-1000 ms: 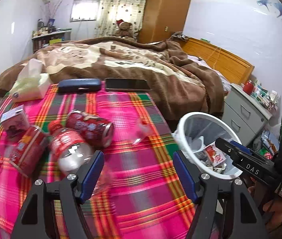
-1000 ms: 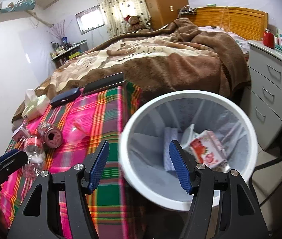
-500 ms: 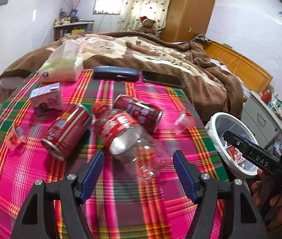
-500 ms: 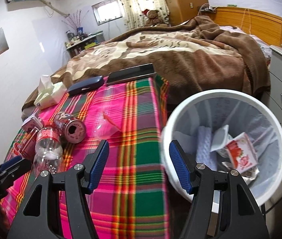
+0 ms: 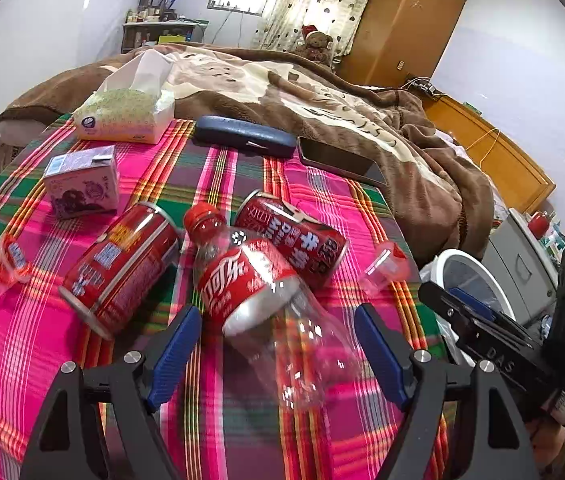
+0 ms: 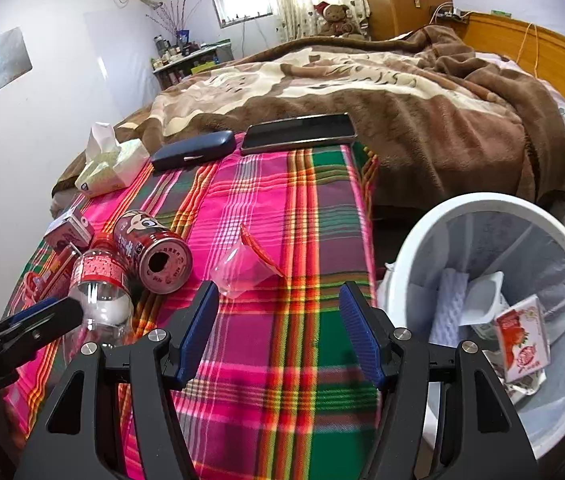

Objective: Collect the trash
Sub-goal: 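Withdraw both tools from the bin back toward the trash on the bed, then grasp the small clear plastic cup with the right tool while the left tool grasps the Coca-Cola bottle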

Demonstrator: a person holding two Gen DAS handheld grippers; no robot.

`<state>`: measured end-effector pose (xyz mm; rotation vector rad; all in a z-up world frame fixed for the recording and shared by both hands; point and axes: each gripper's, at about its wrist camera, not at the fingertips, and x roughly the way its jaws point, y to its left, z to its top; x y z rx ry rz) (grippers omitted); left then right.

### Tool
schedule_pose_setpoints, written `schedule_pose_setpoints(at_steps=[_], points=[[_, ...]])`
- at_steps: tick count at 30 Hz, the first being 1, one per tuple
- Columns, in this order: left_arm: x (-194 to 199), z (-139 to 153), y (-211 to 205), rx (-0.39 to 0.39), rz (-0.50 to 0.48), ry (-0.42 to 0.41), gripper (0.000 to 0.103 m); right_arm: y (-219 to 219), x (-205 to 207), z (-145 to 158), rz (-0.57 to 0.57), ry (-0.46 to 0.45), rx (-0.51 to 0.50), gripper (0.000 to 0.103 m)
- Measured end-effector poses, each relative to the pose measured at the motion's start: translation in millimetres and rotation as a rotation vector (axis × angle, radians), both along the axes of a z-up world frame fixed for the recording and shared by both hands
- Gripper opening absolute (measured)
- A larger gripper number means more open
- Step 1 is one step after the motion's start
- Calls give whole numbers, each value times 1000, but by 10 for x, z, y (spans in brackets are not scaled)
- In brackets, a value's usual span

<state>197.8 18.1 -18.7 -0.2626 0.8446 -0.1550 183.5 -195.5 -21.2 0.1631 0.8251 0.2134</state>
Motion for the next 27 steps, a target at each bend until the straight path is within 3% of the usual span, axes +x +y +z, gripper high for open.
schedule_pose_setpoints(at_steps=[10,20,27], points=[[253,-191,38,-11,-4,50,79,87,175,-69,14,44,-19,64],[303,-277,293,48,1,83,79,102,315,-141,-37,124,98,64],[335,-324,501,36,-1,94,79,126,396,-207,-109,168,189,64]])
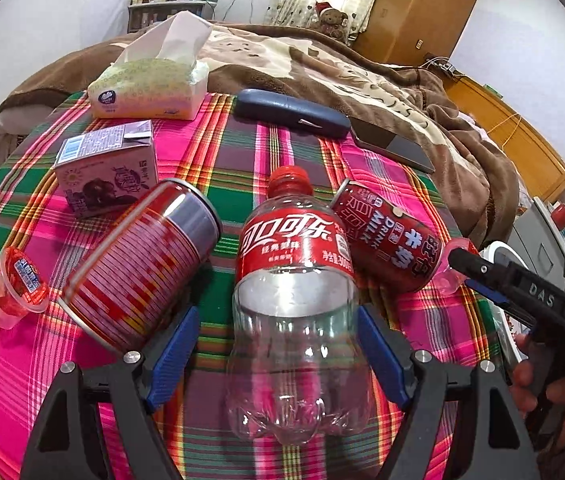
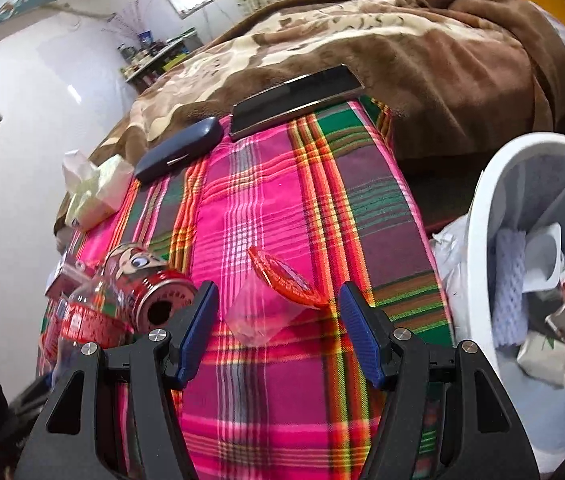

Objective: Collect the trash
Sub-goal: 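Grasp the small clear plastic cup with the right tool while the left tool grasps the Coca-Cola bottle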

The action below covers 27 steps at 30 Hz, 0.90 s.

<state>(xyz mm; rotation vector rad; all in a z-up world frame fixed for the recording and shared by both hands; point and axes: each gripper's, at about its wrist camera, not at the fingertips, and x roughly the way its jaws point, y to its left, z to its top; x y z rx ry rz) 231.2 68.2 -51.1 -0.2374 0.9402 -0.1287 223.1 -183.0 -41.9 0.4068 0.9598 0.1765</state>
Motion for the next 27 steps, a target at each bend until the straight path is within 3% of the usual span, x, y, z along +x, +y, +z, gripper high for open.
schedule_pose_setpoints(at_steps=[5,20,27], points=[[46,-22,22,-13,-11,7,79,52,67,-5,-17,4,-32,50],[235,-73,-61,-7,-17,25,79,171,91,21,34,-58,-160,49],[291,-93,-55,2,-3,28,63,133,58,19,36,-77,-160,48]])
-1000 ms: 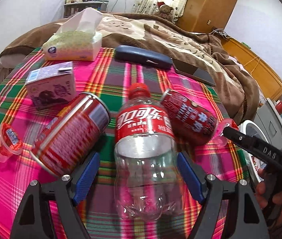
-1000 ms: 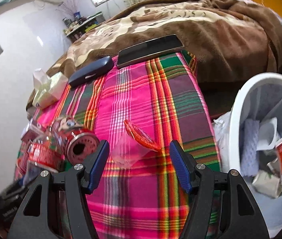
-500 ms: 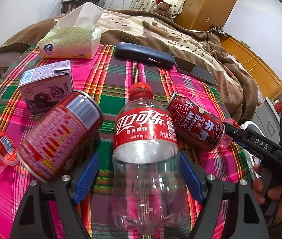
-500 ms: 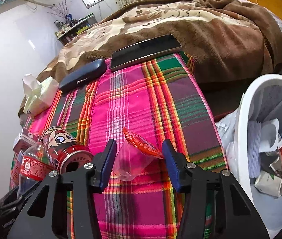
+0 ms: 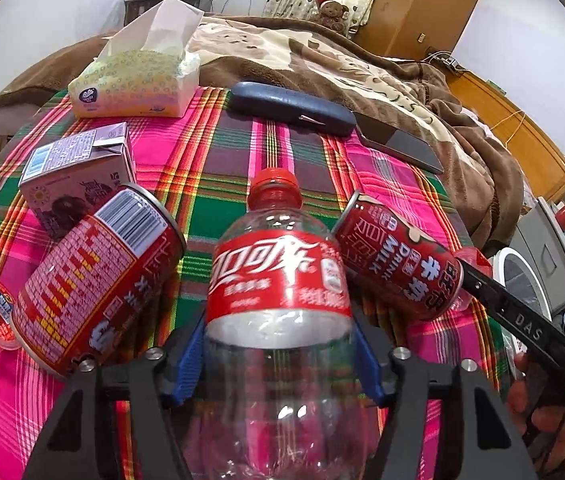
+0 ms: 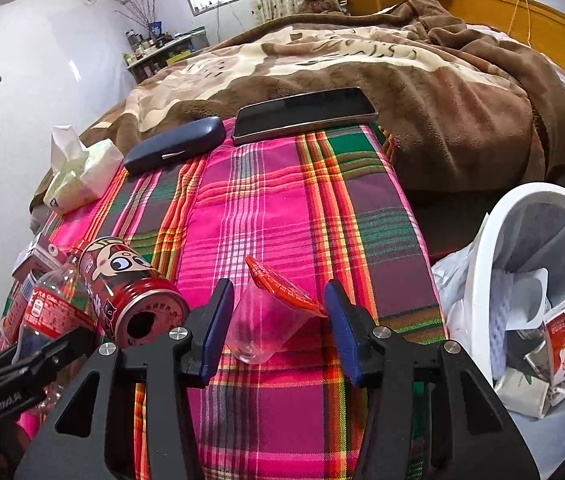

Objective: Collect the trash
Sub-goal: 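Grasp the small clear plastic cup with the right tool while the left tool grasps the Coca-Cola bottle, then carry the plastic cup and Coca-Cola bottle over the white bin and release both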

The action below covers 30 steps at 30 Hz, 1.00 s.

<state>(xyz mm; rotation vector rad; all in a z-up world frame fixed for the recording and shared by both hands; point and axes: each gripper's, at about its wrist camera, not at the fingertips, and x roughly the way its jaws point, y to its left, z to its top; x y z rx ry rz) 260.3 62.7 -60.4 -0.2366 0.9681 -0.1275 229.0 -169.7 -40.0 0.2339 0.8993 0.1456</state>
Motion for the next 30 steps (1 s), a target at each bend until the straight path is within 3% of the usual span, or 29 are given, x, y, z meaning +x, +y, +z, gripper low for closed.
schedule_pose_setpoints(at_steps=[14,30], points=[[37,27,-60,18,-3,-16,62,14,-31,6,10,-16,-6,48],[-245,324,-160,20,-13,-96,62,-66,-207,166,7,-58,11,48]])
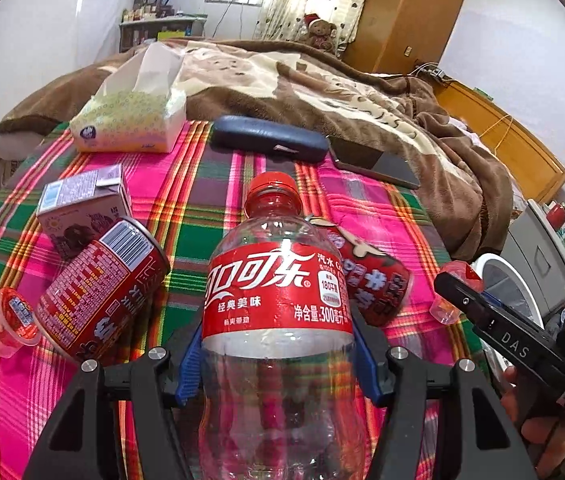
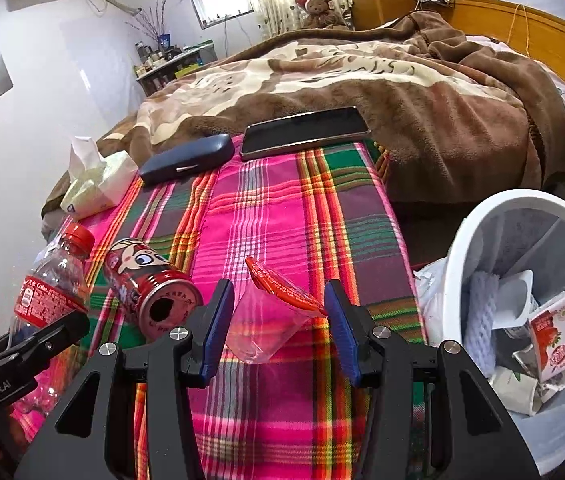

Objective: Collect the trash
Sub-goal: 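Carry the plastic cup and Coca-Cola bottle over the white bin and release both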

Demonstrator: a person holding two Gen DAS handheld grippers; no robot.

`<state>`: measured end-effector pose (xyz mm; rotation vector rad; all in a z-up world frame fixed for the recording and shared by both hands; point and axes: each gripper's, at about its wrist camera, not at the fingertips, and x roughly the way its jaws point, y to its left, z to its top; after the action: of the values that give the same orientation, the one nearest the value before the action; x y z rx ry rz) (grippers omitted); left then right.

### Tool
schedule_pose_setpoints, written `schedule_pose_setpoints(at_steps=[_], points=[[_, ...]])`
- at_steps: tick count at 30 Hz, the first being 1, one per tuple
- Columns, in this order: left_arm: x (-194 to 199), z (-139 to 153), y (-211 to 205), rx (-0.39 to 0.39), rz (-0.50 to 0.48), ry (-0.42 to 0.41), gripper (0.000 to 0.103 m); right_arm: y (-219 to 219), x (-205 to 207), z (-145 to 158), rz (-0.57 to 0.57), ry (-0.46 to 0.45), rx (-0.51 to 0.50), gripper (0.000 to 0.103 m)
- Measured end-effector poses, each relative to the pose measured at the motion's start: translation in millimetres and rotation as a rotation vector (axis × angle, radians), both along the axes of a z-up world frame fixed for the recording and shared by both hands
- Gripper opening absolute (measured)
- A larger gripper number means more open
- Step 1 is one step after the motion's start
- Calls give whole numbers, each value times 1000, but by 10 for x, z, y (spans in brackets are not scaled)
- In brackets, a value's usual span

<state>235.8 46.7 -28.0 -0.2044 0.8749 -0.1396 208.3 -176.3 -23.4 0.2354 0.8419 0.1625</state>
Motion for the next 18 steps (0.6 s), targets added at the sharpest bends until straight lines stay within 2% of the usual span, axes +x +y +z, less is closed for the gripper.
schedule_pose_setpoints(at_steps=[18], points=[[-388,425,-524,29,-102,-101,62,-356,-359,281,-45,-86,3,48]])
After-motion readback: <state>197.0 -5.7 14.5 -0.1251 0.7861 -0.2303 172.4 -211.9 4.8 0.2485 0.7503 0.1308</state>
